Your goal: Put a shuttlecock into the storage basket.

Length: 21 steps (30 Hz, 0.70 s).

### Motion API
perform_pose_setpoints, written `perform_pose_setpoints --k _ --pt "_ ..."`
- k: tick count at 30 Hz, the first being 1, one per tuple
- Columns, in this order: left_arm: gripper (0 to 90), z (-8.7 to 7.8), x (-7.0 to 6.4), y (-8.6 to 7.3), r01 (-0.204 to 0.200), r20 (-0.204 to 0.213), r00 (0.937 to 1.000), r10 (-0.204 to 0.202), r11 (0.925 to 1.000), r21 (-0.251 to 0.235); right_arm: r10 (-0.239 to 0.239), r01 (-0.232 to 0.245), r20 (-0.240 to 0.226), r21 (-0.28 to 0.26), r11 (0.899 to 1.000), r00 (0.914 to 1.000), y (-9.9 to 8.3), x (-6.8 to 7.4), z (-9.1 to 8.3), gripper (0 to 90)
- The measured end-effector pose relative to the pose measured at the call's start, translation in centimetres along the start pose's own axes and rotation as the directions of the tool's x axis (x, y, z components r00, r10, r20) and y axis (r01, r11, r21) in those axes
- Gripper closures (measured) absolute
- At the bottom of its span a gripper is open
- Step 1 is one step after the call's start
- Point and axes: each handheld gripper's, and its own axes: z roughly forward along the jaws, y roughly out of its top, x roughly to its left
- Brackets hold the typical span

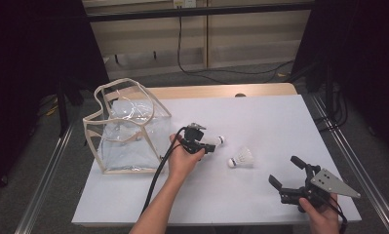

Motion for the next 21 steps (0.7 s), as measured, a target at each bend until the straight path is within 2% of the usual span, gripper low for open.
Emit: perform_pose_setpoints --k 6,16,18,21 --pt "90.0 -0.7 -0.1 0.1 -0.011 0.032 0.9994 0.010 0.9998 0.018 0.002 -0.002 -0.001 0.000 1.000 1.0000 0.0 0.0 0.0 0.8" --pt "90.0 -2.1 -0.2 0.3 -0.032 0.048 0.9984 0.030 0.9990 0.033 0.002 -0.002 0.003 0.001 1.000 1.0000 0.0 0.0 0.0 0.8" --pt "90.0 -2.3 -0.2 0.3 -0.030 0.068 0.9973 0.028 0.9991 0.030 0.002 -0.002 0.002 0.000 1.000 1.0000 0.0 0.0 0.0 0.8" --pt "90.0 -2.6 -0.4 0.4 -0.038 0.070 0.9970 0.035 0.9981 0.048 0.000 0.000 0.004 0.001 1.000 1.0000 0.0 0.0 0.0 0.8"
